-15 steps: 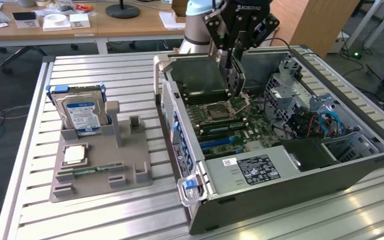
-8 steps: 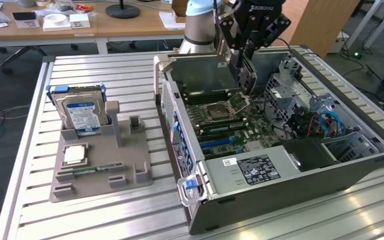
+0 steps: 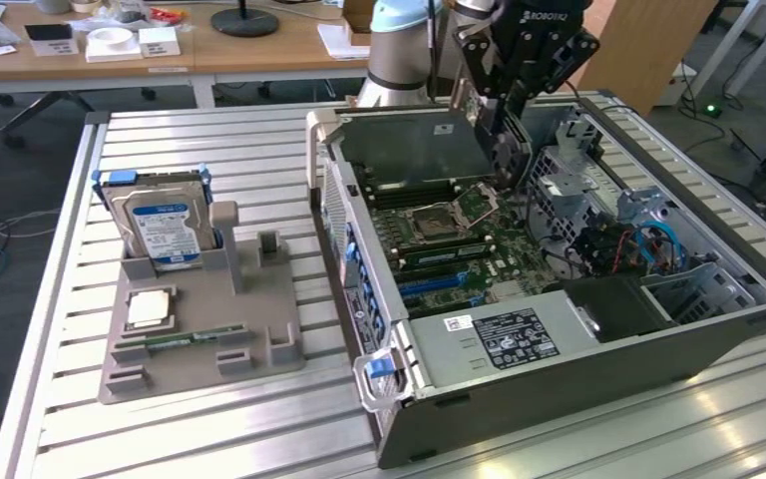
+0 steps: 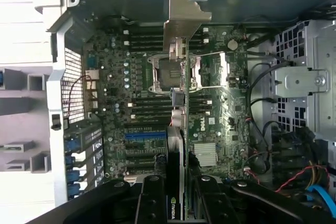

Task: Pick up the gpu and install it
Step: 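Pick up the gpu and move the gpu toward the slot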

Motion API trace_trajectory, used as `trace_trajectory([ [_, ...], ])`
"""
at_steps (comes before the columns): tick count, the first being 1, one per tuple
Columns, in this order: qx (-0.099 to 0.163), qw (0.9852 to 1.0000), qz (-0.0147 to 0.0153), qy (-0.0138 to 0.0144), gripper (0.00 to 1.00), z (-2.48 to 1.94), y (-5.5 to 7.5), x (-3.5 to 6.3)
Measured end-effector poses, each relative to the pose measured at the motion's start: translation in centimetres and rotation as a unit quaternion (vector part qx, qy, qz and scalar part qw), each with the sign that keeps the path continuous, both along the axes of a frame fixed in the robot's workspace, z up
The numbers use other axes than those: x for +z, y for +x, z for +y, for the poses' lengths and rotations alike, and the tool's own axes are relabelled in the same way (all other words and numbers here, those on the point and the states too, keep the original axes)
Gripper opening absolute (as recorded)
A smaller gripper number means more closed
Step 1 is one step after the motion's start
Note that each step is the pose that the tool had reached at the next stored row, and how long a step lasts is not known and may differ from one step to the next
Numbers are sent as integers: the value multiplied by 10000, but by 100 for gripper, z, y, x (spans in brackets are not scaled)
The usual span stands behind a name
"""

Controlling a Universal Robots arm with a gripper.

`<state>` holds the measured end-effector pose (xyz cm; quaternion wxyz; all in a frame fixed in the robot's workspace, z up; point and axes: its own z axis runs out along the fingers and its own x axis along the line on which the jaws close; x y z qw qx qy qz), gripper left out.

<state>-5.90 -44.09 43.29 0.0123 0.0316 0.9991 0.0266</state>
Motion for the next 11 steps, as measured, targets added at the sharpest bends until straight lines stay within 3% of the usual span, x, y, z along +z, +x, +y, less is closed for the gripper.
trace_trajectory([
  [11,1,10000,0,1,26,0,25,0],
])
